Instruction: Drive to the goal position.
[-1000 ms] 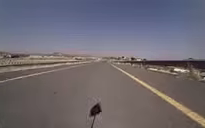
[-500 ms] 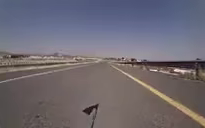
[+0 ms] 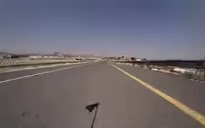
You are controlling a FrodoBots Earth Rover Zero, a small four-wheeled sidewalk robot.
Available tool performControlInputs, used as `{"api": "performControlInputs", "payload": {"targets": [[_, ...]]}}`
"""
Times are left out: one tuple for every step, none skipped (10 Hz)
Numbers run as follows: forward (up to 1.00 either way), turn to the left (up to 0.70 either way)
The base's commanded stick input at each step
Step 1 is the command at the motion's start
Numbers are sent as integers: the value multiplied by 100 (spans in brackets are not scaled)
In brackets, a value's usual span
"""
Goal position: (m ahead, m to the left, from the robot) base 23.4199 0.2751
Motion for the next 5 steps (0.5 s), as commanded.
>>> {"api": "performControlInputs", "payload": {"targets": [[70,-1],[70,-1],[70,-1],[70,-1],[70,-1]]}}
